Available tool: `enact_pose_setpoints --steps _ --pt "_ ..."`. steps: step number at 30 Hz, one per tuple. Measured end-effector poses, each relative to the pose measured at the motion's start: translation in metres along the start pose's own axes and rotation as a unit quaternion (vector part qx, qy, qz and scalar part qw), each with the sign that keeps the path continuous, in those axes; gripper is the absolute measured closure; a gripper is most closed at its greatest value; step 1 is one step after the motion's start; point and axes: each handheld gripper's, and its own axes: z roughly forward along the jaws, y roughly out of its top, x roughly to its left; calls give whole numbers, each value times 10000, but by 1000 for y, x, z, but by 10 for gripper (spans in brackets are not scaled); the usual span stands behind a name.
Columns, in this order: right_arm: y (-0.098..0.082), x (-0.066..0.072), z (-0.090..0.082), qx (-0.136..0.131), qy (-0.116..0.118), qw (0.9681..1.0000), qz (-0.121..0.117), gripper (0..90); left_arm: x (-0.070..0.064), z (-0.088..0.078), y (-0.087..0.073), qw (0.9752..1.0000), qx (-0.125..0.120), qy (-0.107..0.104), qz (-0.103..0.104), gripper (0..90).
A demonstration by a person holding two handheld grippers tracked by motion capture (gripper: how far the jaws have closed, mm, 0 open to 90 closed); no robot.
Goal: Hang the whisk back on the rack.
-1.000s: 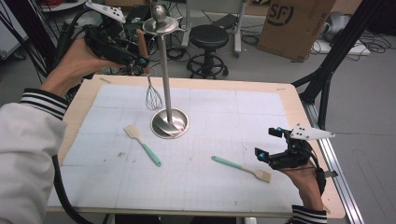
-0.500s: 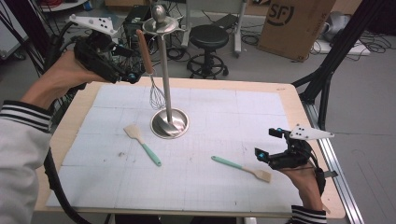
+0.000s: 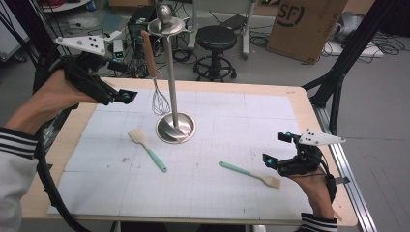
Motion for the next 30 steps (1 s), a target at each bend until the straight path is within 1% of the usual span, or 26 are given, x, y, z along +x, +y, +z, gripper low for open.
enact_pose_setpoints --steps 2,8,12,17,23,30 --pt "0 0 0 4 -2 10000 18 3 -2 -3 -3 10000 31 33 3 17" --pt "-1 0 0 18 -7 10000 24 3 -7 -10 -15 10000 -12 69 -58 17" --pt "-1 0 -1 20 -24 10000 44 3 -10 -15 -21 10000 -5 63 -35 17" --pt "-2 0 -1 32 -33 10000 54 3 -15 -21 -27 10000 -35 78 -44 17" --pt "-3 -1 -3 43 -67 9999 67 3 -18 -28 -34 10000 -16 89 -40 17" --pt "-4 -1 -4 36 -97 9999 60 3 -20 -33 -38 9999 -49 99 -20 17"
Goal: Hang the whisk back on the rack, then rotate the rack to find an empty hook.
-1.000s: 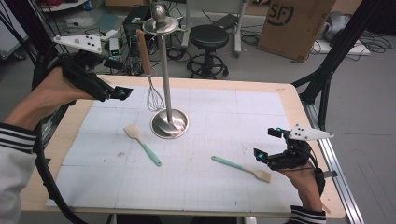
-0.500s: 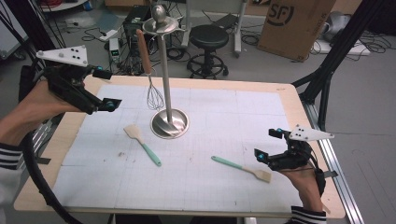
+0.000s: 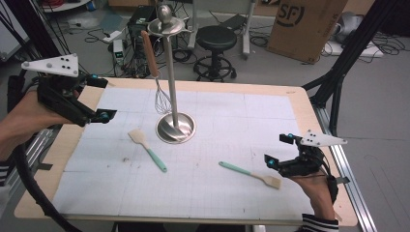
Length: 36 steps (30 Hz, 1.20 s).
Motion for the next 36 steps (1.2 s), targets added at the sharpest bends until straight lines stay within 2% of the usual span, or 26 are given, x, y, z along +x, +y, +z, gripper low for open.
enact_pose_setpoints --steps 8,17,21,25,30,36 --pt "0 0 -2 3 -17 10000 37 3 1 -1 0 10000 -37 32 -29 17" --pt "0 -1 -1 15 -21 10000 40 3 -2 -3 3 10000 -48 51 59 33" --pt "0 -1 0 23 -13 10000 15 3 -4 -6 7 9999 -94 74 118 104" --pt "0 -1 0 21 -9 10000 10 3 -5 -6 11 9998 -113 -1 179 184" --pt "-1 -1 0 50 -2 10000 28 3 -7 -7 17 9997 -111 -69 228 323" --pt "-1 -1 1 68 8 10000 20 3 -7 -5 27 9996 -202 -122 141 501"
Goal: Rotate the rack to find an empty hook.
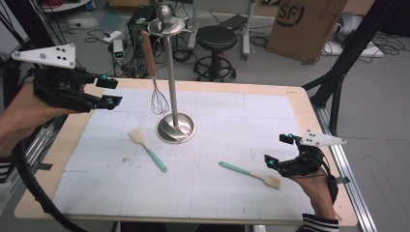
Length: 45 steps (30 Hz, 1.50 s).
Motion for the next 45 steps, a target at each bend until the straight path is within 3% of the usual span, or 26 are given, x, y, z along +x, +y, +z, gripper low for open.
enact_pose_setpoints --steps 11,14,24,32,45 --pt "0 0 2 8 19 10000 -21 3 1 5 31 10000 -15 -60 -2 846" --pt "0 0 2 13 33 10000 -6 3 4 7 41 10000 -7 -76 22 889" --pt "0 0 1 14 43 10000 -5 3 13 19 69 9999 57 -87 112 897" --pt "-1 -2 1 48 37 10000 7 3 22 30 79 9998 120 -57 136 898" --pt "-2 0 5 144 68 9999 -12 3 56 37 95 9996 256 112 92 898"
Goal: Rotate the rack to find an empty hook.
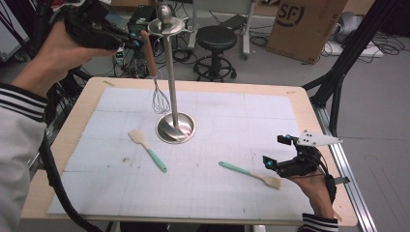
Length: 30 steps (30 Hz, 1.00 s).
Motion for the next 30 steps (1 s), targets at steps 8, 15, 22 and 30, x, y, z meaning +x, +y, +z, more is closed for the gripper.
enact_pose_setpoints --steps 8,15,22,30 --pt "0 0 -2 -10 -23 10000 7 3 17 1 3 9999 -6 126 -44 899" --pt "-1 0 -1 14 -19 10000 9 3 29 4 0 9993 40 319 -177 899" --pt "-1 0 -2 4 -32 10000 2 3 25 -1 0 9991 68 365 -217 899" --pt "-1 0 -3 -30 -26 10000 28 3 9 -13 0 9987 108 394 -290 899"
